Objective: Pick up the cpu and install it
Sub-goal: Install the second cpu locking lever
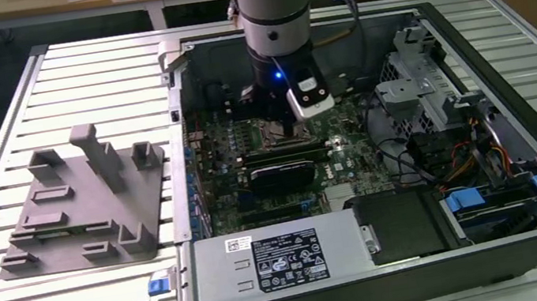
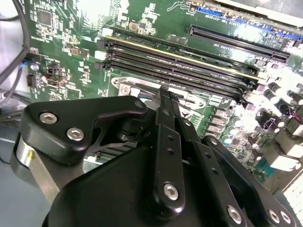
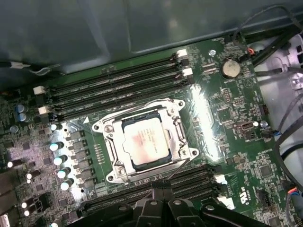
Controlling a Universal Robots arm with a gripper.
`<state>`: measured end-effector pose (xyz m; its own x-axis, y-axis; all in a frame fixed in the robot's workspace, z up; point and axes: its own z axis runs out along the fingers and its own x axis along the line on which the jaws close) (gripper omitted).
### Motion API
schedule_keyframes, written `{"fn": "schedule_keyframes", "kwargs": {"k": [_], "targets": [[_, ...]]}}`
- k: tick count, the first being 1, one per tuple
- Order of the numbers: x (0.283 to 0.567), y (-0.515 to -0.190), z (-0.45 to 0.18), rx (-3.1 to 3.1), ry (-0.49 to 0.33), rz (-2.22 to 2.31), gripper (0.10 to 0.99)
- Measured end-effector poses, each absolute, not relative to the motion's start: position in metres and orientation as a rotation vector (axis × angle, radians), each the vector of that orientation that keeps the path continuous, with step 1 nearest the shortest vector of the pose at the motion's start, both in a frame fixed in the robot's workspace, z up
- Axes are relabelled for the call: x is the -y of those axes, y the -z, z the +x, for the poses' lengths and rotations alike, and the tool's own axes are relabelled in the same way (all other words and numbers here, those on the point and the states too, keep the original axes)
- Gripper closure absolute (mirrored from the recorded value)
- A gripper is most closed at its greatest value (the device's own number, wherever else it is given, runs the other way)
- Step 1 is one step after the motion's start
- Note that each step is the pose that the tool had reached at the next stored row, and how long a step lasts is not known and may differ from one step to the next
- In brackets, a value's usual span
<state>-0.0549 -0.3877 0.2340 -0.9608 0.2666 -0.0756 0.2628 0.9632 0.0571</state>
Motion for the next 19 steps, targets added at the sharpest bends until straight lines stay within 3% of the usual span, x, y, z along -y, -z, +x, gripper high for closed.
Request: {"fn": "schedule_keyframes", "kwargs": {"k": [19], "targets": [[0.3878, -0.2251, -0.0632, -3.043, -0.083, 0.319, 0.980]]}}
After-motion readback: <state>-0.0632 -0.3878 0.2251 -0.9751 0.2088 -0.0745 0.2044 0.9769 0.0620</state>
